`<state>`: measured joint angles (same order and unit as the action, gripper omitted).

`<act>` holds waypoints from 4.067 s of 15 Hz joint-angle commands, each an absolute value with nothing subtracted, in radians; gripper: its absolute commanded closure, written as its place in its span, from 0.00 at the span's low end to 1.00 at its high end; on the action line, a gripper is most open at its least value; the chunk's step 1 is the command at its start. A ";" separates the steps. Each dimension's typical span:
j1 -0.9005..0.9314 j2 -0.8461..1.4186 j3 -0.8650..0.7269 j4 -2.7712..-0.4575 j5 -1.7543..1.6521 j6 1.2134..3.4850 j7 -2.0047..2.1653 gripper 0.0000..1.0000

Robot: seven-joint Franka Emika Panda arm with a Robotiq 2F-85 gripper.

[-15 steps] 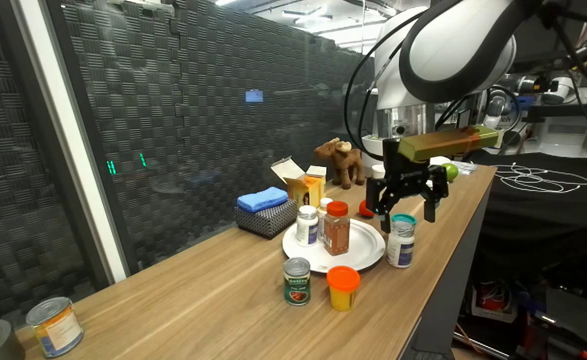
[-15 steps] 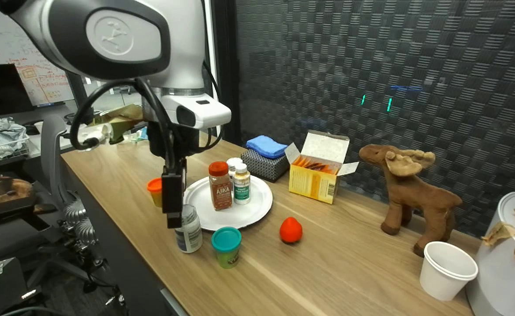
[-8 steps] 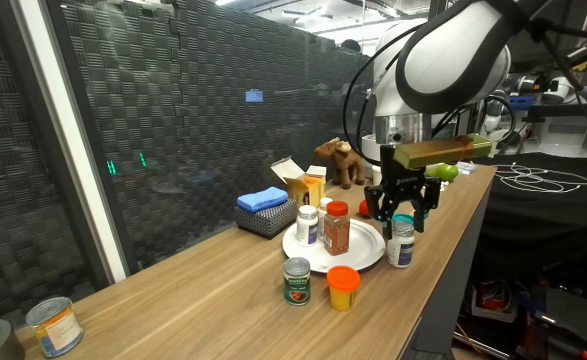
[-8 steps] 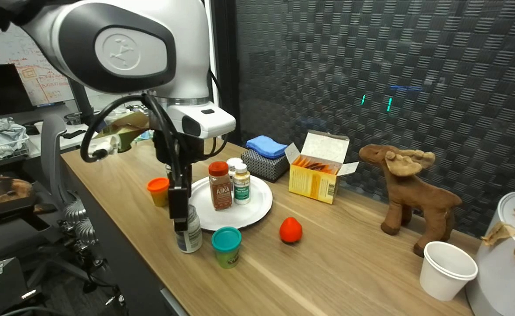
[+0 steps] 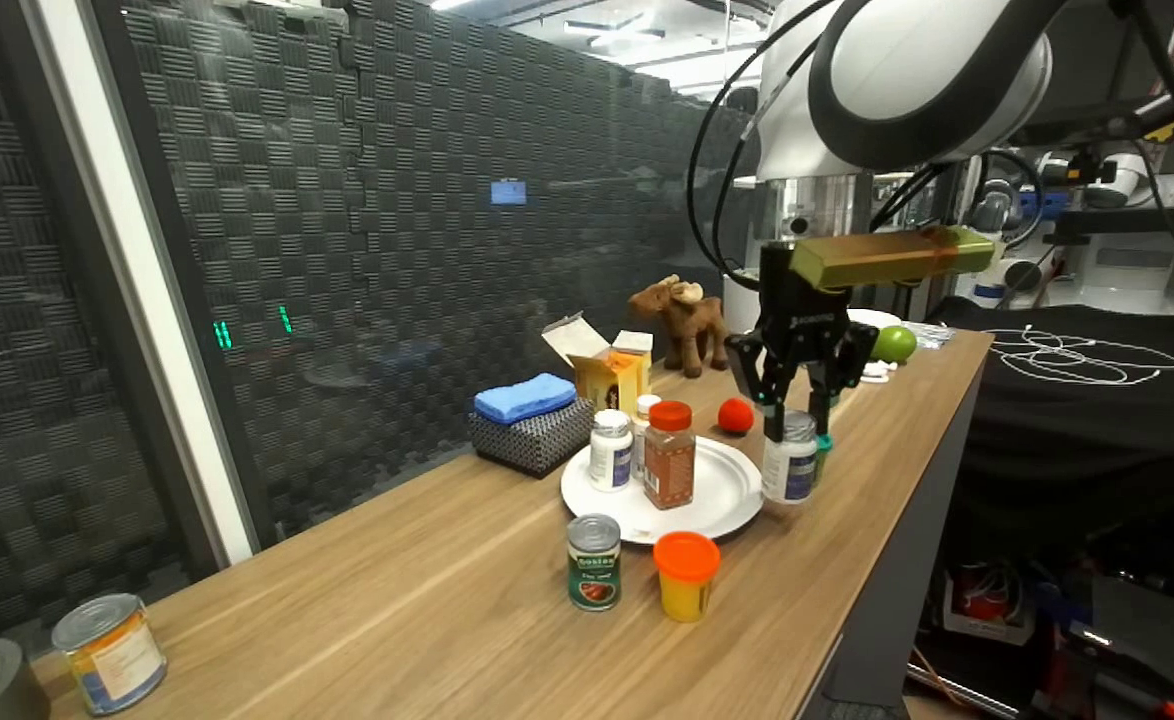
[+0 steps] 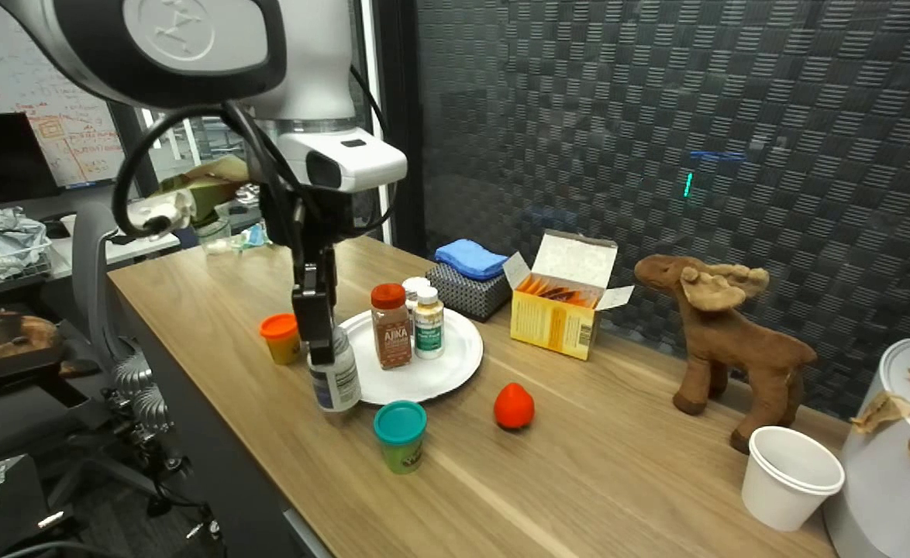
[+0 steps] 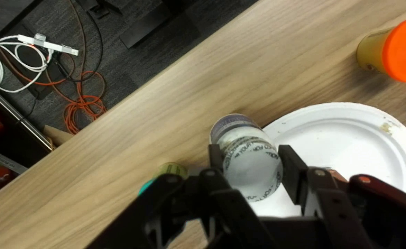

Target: Put the bottles and orange plushie surrounding the white plate on the white plate

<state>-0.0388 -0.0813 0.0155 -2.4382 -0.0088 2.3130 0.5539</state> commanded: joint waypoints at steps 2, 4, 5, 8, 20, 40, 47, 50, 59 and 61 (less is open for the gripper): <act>-0.028 -0.187 0.029 -2.431 0.007 2.222 0.555 0.81; -0.033 -0.166 0.031 -2.393 0.008 2.199 0.544 0.81; -0.037 -0.147 0.032 -2.374 -0.007 2.194 0.553 0.81; -0.048 -0.052 0.018 -2.311 -0.013 2.210 0.545 0.81; -0.049 0.215 -0.053 -2.065 0.160 2.256 0.493 0.81; 0.033 0.226 -0.085 -1.972 -0.008 2.211 0.557 0.07; 0.032 -0.011 -0.052 -2.088 -0.012 2.234 0.594 0.00; 0.012 -0.089 -0.042 -2.189 -0.018 2.237 0.572 0.00; -0.061 -0.035 -0.068 -2.348 -0.078 2.281 0.500 0.00; -0.075 -0.009 -0.079 -2.351 -0.066 2.283 0.471 0.00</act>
